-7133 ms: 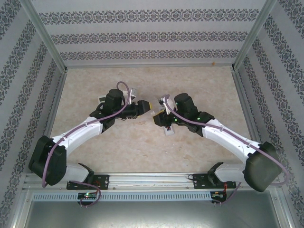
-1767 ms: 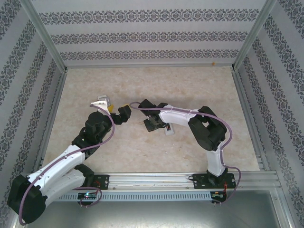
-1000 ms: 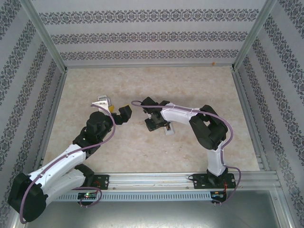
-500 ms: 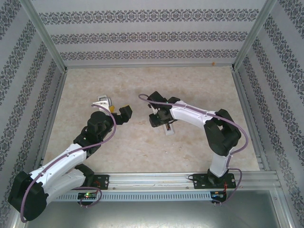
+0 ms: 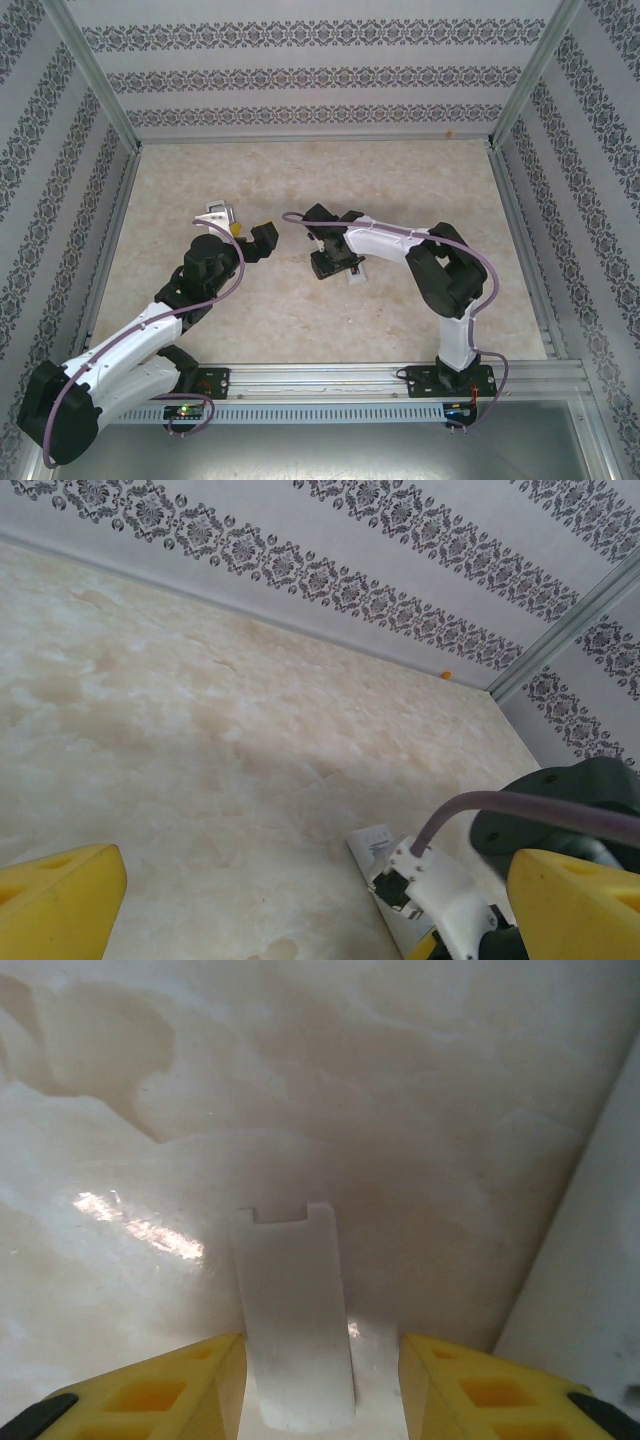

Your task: Load the batteries into the remote control

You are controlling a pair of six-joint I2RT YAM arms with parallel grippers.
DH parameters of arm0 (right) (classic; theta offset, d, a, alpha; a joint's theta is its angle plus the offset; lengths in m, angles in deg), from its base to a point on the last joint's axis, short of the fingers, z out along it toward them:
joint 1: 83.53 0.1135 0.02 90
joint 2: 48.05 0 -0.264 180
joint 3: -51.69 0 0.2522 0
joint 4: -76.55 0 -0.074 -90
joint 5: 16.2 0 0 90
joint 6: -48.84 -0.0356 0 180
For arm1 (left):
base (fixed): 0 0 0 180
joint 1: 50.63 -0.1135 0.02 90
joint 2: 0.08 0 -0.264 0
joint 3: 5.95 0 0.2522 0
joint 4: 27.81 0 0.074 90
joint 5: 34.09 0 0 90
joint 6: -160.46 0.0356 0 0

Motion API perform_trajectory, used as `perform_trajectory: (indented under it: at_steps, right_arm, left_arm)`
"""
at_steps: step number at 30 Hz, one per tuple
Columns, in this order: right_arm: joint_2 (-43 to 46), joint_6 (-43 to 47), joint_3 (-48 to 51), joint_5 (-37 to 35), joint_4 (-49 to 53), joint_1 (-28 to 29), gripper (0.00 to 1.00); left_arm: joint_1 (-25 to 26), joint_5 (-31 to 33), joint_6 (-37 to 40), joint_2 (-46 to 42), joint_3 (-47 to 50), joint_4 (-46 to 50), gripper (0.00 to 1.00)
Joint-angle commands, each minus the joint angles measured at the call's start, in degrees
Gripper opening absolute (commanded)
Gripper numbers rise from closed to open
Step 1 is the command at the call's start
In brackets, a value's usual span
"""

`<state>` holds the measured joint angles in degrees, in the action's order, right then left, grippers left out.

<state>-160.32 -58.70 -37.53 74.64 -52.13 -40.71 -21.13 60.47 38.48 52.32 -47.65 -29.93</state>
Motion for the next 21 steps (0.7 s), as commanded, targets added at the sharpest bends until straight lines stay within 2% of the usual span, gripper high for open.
perform_trajectory:
  at_steps: [1, 14, 21]
  right_arm:
    - [-1.91, 1.37, -2.71, -1.67, 1.64, 0.94, 0.45]
    - [-6.84, 1.39, -4.87, -3.05, 4.31, 2.17, 0.33]
    - [-2.36, 1.04, -4.76, -0.38, 3.34, 1.36, 0.28]
  left_arm:
    - [-0.77, -0.43, -0.71, -0.4, 0.74, -2.55, 0.98]
    - [-0.77, -0.51, -0.71, -0.32, 0.89, -2.95, 0.98]
    - [-0.83, -0.12, -0.42, -0.78, 0.98, -2.56, 0.98]
